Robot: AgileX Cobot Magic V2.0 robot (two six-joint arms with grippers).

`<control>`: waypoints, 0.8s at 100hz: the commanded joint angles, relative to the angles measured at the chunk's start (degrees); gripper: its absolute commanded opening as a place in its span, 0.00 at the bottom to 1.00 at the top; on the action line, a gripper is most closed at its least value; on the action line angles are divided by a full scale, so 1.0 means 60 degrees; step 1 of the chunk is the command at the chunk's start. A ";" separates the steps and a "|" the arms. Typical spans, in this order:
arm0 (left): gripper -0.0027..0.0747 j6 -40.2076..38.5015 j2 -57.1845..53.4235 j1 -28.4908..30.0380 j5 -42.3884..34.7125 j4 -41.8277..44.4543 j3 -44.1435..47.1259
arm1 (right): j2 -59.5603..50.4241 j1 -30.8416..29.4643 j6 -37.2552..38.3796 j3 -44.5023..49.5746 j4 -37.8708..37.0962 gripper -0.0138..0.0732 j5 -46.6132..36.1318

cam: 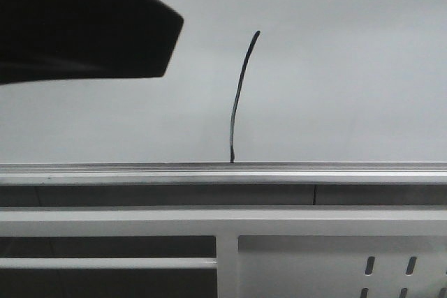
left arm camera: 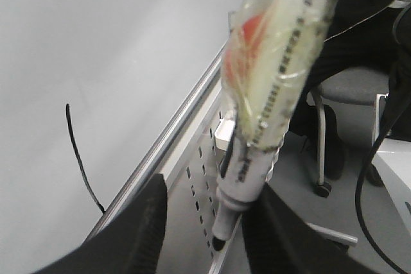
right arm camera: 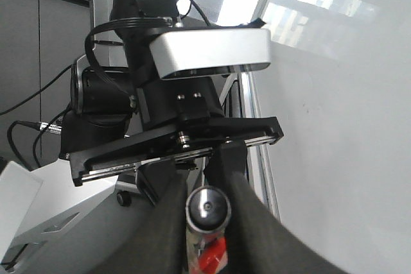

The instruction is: Write number 1 on whiteboard

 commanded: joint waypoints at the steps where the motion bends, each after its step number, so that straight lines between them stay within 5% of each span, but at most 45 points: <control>1: 0.37 0.0017 -0.0035 -0.0049 -0.0025 -0.0012 -0.0389 | -0.0044 -0.0042 0.0032 -0.0325 0.0602 0.07 0.0085; 31: 0.37 0.0017 -0.0096 -0.0049 0.0016 -0.0181 -0.0514 | 0.0042 -0.0042 0.0131 -0.0325 0.0435 0.07 0.0050; 57: 0.17 0.0017 -0.0096 -0.0049 0.0418 -0.0181 -0.0514 | 0.0042 -0.0042 0.0139 -0.0309 0.0272 0.07 -0.0113; 80: 0.15 0.0017 -0.0200 -0.0049 0.0710 -0.0181 -0.0514 | 0.0130 -0.0042 0.0609 -0.0309 -0.0233 0.07 -0.0127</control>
